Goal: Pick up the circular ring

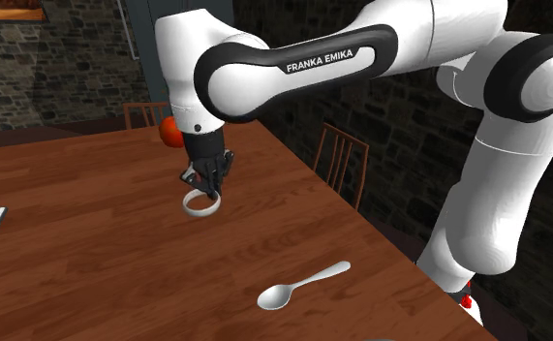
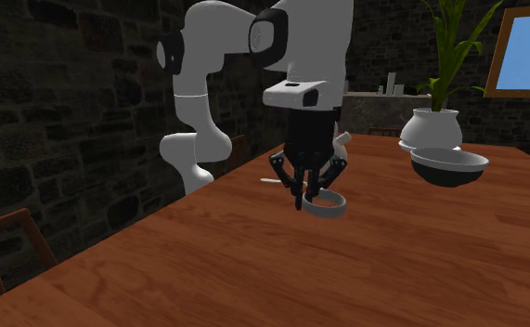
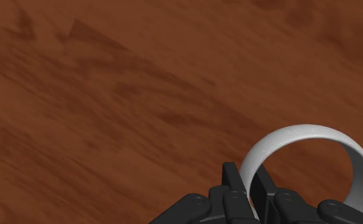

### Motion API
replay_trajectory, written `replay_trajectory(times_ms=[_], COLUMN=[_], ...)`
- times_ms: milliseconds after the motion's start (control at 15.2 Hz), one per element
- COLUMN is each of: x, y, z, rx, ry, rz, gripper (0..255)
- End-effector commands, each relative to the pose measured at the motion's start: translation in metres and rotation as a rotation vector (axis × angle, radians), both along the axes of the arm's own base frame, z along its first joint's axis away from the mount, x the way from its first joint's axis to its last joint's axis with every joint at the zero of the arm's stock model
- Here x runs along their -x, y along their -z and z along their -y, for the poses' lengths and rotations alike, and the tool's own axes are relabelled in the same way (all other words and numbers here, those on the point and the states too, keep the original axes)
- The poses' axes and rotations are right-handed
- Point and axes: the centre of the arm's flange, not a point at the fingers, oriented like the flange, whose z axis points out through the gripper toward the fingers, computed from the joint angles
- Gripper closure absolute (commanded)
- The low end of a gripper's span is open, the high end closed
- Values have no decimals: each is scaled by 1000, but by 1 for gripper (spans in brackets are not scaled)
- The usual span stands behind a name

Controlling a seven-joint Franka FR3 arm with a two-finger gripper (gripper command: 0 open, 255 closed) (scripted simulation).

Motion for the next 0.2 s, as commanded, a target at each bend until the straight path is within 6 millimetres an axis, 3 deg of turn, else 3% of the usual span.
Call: replay_trajectory(times_ms=[0, 132], x=[-1, -1], y=[-12, -12], z=[-1, -1], rx=[0, 0], ry=[0, 0], rz=[0, 0], gripper=[255, 255])
